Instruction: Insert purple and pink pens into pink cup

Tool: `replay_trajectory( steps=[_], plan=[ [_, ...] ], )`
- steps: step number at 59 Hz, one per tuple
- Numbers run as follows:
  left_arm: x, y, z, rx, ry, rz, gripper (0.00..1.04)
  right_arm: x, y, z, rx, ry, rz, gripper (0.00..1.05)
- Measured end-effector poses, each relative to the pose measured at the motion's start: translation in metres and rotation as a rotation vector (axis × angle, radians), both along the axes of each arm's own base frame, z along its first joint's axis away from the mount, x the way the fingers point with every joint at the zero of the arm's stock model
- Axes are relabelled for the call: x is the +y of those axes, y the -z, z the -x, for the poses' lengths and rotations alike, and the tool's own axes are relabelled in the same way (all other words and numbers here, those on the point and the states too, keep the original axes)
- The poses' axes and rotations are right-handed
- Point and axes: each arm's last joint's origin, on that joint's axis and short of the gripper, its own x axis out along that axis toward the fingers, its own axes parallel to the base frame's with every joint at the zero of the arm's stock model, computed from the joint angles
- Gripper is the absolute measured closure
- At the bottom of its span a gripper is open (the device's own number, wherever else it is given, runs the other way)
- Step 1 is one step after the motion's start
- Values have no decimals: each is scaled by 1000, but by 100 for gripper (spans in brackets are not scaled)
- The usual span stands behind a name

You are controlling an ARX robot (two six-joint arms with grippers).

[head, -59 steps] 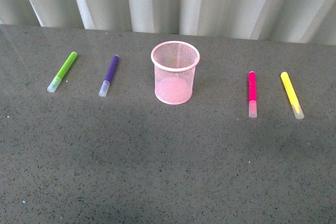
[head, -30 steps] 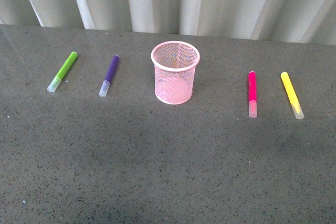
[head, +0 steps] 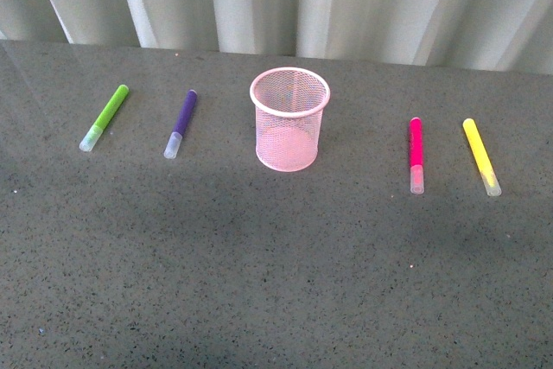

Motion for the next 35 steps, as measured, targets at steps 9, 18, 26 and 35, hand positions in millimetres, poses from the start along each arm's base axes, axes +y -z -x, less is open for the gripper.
replay_trajectory(
  steps=[9,18,26,35],
  plan=[
    [-16,-24,-66,61,143,-5,7,0,0,0,0,0,0,7],
    [-37,-16,-134,277,260,-36,7,0,0,0,0,0,0,7],
    [-55,-3,-183,448,343,-126,7,0,0,0,0,0,0,7],
    [-70,11,-231,609,420,-204,7,0,0,0,0,0,0,7]
  ],
)
